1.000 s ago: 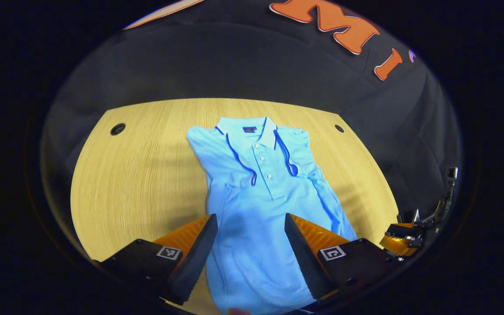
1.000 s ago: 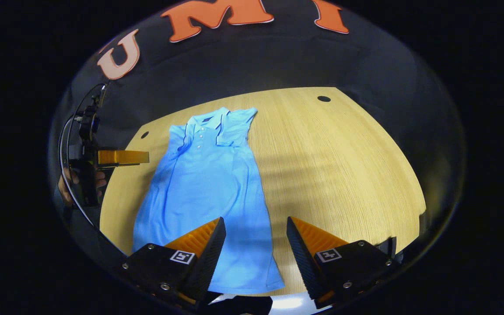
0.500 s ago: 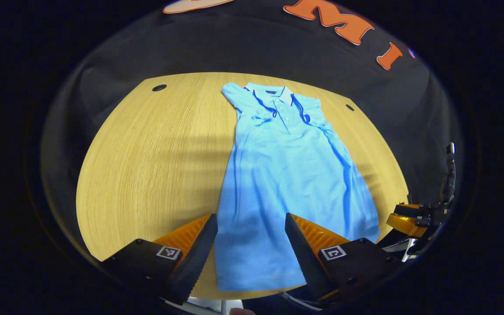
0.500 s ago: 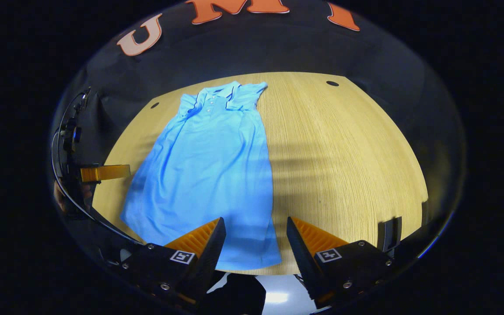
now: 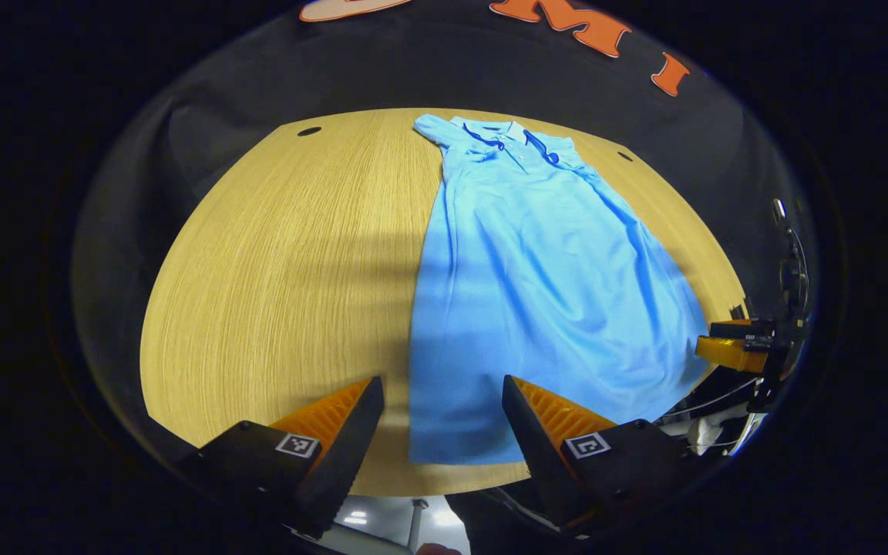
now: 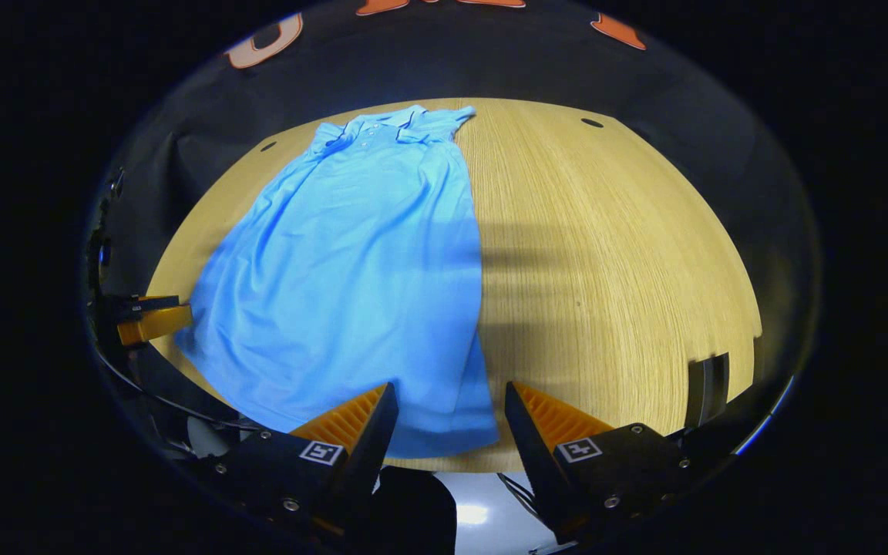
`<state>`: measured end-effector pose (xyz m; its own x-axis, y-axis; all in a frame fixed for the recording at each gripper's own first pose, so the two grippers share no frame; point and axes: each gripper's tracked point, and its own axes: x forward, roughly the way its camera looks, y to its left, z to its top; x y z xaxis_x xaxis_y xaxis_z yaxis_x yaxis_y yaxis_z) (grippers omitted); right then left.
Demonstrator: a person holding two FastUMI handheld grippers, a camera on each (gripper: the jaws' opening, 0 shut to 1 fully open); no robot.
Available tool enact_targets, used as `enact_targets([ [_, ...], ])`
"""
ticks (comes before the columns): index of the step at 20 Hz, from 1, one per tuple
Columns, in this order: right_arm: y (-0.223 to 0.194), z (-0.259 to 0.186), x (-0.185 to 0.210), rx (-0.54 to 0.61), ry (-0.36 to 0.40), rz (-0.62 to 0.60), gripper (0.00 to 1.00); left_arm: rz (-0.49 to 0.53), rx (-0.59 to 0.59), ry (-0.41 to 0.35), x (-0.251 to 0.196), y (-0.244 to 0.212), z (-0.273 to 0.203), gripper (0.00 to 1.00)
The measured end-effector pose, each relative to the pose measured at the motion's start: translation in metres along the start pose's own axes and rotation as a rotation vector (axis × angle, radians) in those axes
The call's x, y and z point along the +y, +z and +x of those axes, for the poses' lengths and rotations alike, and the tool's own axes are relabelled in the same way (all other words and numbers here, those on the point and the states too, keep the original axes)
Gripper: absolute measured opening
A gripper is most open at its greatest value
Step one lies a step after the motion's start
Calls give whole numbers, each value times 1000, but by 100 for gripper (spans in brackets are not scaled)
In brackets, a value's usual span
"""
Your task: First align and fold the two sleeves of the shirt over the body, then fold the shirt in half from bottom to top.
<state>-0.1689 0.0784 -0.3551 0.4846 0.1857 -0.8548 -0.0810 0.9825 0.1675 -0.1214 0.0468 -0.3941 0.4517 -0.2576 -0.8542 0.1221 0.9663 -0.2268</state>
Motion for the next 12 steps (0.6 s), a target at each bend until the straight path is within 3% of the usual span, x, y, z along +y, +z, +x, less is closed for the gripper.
enact_targets([
  [5,5,5,6,-23,-7,-49,84,84,-32,53,-1,-6,2,99],
  [7,7,6,9,-27,-8,-40,72,106,-40,41,-14,-3,7,100],
  [10,11,8,18,-53,-3,-29,25,75,-44,39,-26,1,11,60],
  [12,14,11,21,-69,-6,-41,6,52,-22,55,-28,1,11,13],
])
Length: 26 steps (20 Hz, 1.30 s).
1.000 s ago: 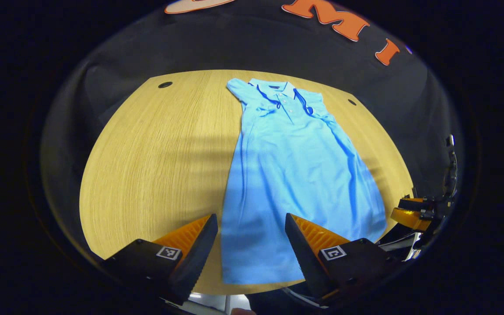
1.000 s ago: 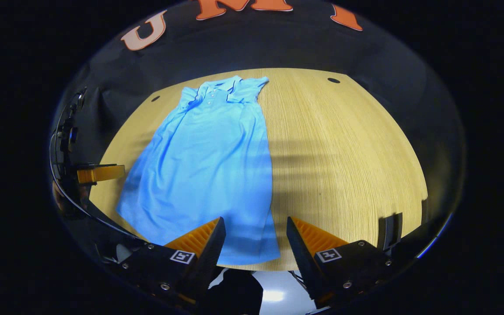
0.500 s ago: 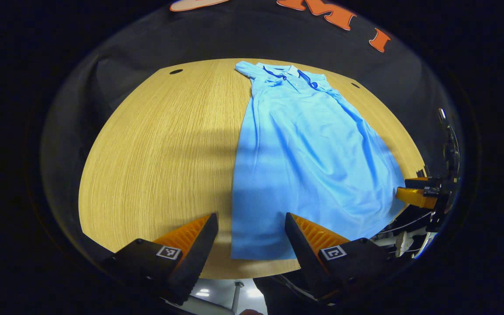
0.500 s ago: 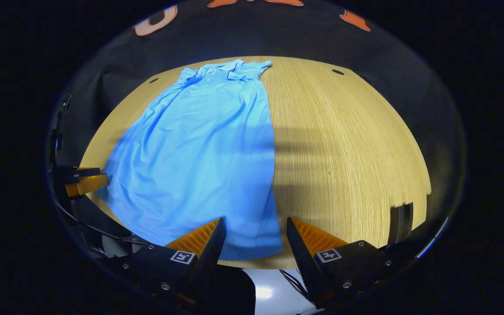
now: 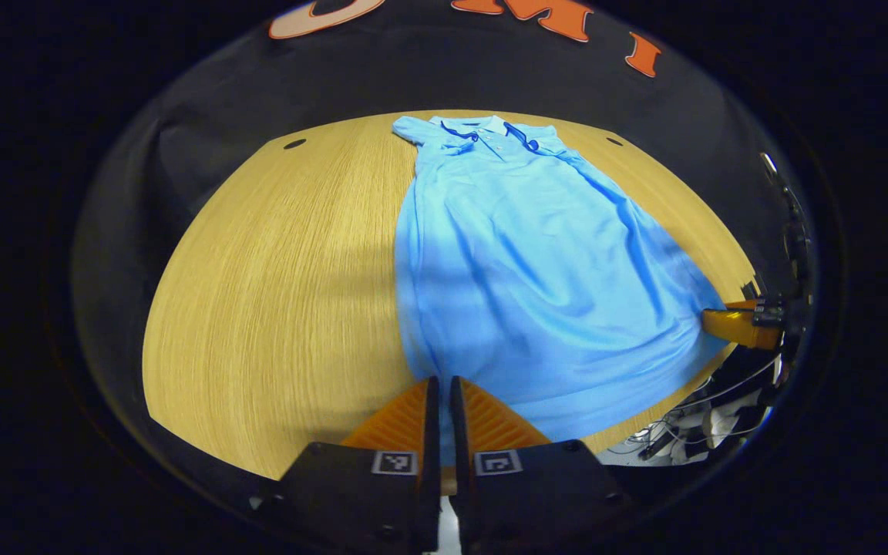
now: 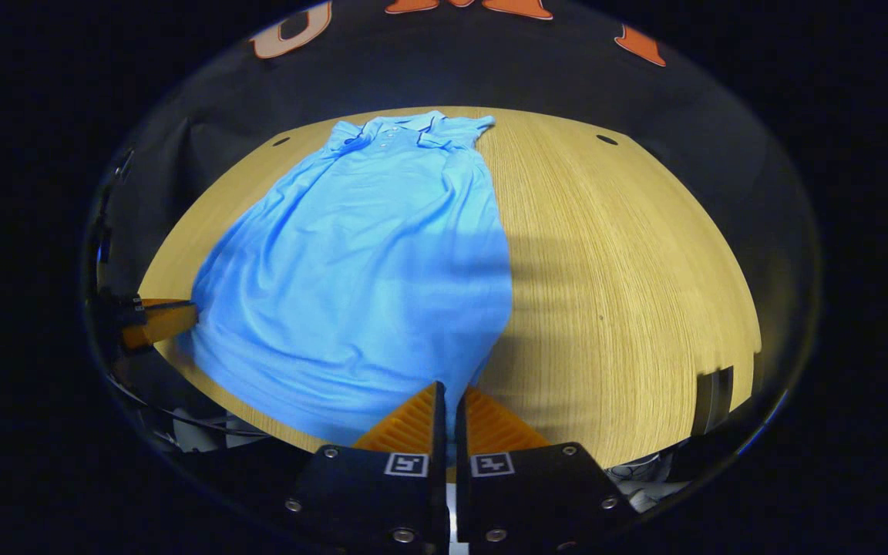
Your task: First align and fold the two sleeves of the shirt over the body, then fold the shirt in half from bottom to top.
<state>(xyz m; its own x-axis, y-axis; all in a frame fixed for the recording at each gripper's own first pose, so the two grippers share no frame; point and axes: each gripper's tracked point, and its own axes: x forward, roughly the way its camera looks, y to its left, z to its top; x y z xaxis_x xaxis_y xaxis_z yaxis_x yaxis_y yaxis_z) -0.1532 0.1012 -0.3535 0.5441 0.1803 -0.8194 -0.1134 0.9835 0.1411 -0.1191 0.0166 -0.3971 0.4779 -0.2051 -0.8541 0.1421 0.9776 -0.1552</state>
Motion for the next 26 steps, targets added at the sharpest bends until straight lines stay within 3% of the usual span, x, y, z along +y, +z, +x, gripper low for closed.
enact_targets([
  [2,1,-3,5,12,36,52,2,2,17,0,-1,2,3,11],
  [3,2,-1,10,25,72,99,2,5,23,-9,-1,3,0,6],
  [6,19,-2,17,4,138,201,1,15,2,2,4,18,-5,5],
  [8,38,-7,20,-37,168,204,1,-7,-27,-9,3,38,-11,5],
  [21,197,-23,18,-244,287,355,1,-29,-203,-59,16,190,-26,6],
  [26,258,-12,9,-311,279,385,1,-48,-254,-86,17,253,-15,5],
])
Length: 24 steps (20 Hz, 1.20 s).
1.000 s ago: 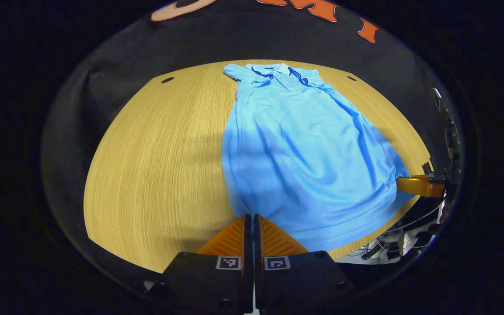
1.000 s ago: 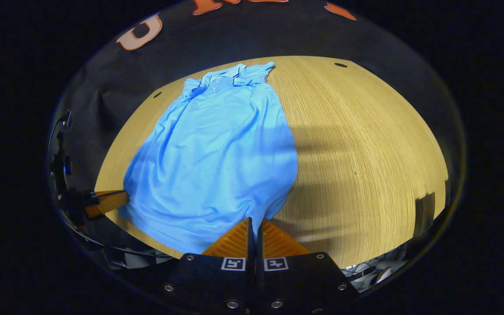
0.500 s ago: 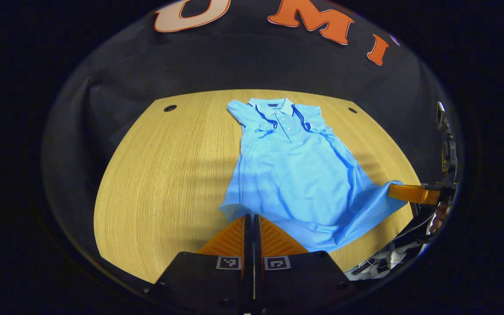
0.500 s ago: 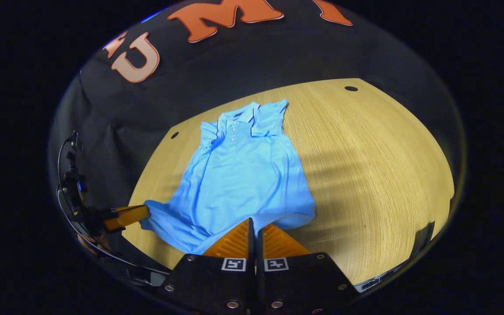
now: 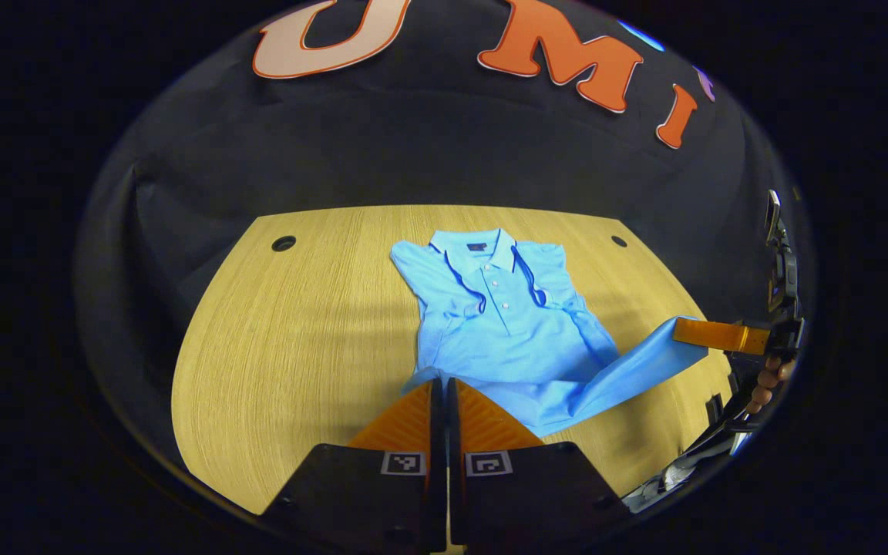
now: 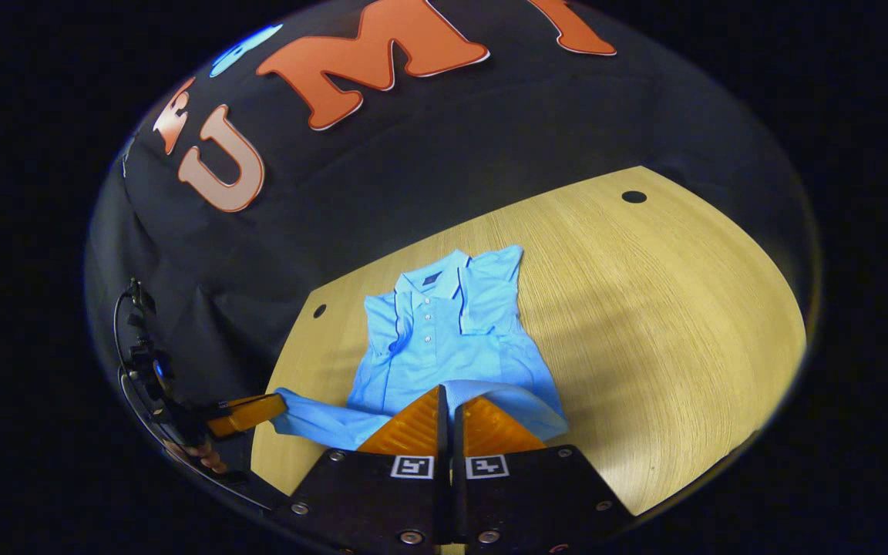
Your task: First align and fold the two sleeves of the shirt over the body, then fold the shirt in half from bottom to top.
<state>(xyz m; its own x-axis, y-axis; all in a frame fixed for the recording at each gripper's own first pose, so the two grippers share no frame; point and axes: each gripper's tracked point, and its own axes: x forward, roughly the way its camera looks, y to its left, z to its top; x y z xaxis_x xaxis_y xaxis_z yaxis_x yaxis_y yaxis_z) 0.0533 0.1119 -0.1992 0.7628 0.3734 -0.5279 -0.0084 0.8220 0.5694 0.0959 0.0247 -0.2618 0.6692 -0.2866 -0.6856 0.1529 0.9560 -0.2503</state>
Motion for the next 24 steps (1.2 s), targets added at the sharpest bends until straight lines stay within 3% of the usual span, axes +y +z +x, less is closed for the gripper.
enact_targets([
  [13,122,102,-7,-94,-58,-14,1,17,-66,-11,35,124,115,5],
  [20,160,175,-30,-43,-118,-78,1,53,-49,27,70,159,200,5],
  [24,173,215,-47,-12,-160,-55,2,8,-64,44,92,178,234,11],
])
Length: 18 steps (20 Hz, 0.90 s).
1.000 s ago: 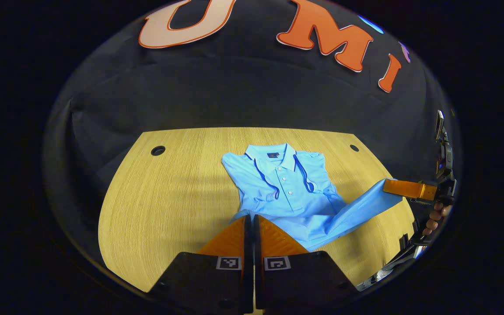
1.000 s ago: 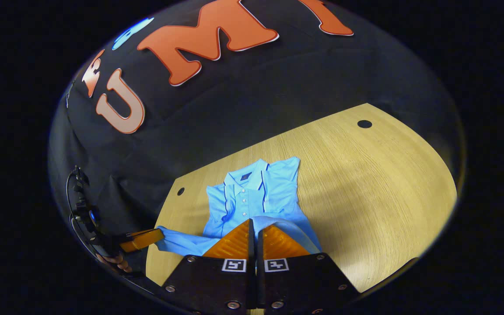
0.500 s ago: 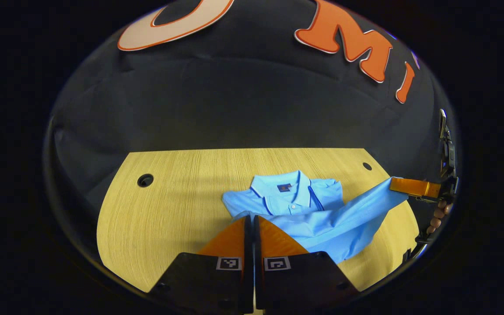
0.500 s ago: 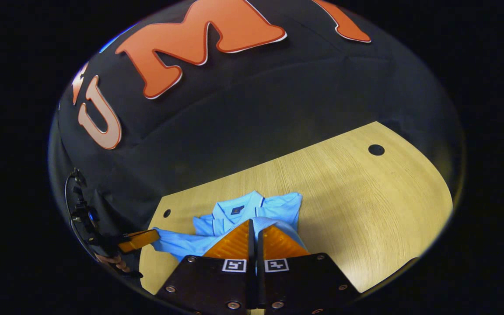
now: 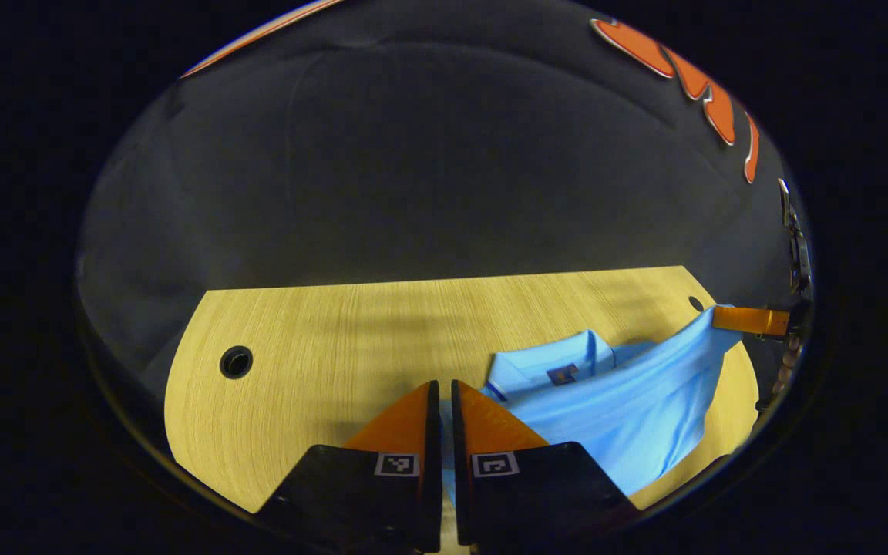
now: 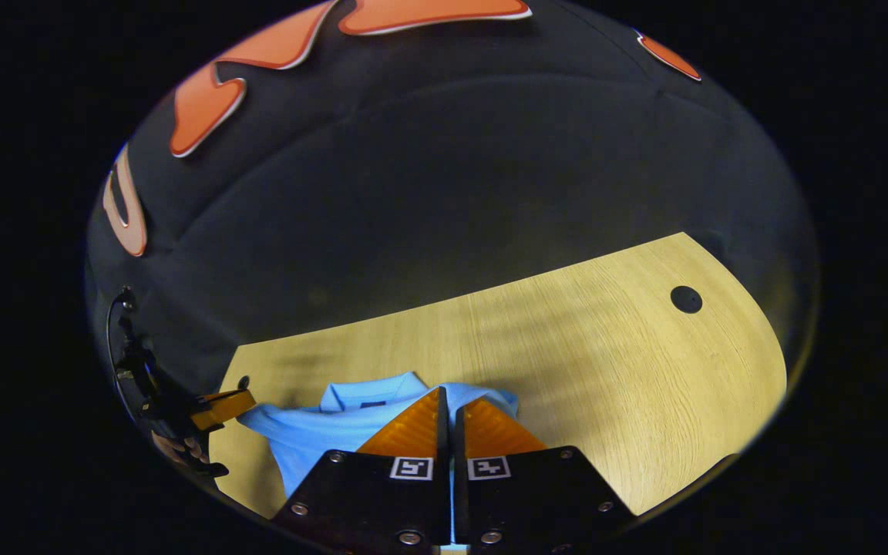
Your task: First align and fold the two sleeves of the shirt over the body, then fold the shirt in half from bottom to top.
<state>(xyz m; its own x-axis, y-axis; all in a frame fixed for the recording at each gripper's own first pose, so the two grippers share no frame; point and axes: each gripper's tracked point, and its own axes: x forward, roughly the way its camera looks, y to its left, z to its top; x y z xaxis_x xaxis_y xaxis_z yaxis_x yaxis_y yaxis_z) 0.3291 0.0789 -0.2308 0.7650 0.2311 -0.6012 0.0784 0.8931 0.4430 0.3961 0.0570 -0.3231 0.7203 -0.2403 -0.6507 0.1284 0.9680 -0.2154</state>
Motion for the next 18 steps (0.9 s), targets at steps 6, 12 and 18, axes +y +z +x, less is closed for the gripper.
enact_targets([
  [6,-7,3,-10,34,-43,-6,72,-43,-46,-23,2,22,-6,76],
  [12,-5,-48,-1,5,-54,-102,93,-14,-80,-33,-16,22,-61,95],
  [18,-8,-122,6,-61,-41,-228,94,9,-190,2,-35,21,-146,97],
])
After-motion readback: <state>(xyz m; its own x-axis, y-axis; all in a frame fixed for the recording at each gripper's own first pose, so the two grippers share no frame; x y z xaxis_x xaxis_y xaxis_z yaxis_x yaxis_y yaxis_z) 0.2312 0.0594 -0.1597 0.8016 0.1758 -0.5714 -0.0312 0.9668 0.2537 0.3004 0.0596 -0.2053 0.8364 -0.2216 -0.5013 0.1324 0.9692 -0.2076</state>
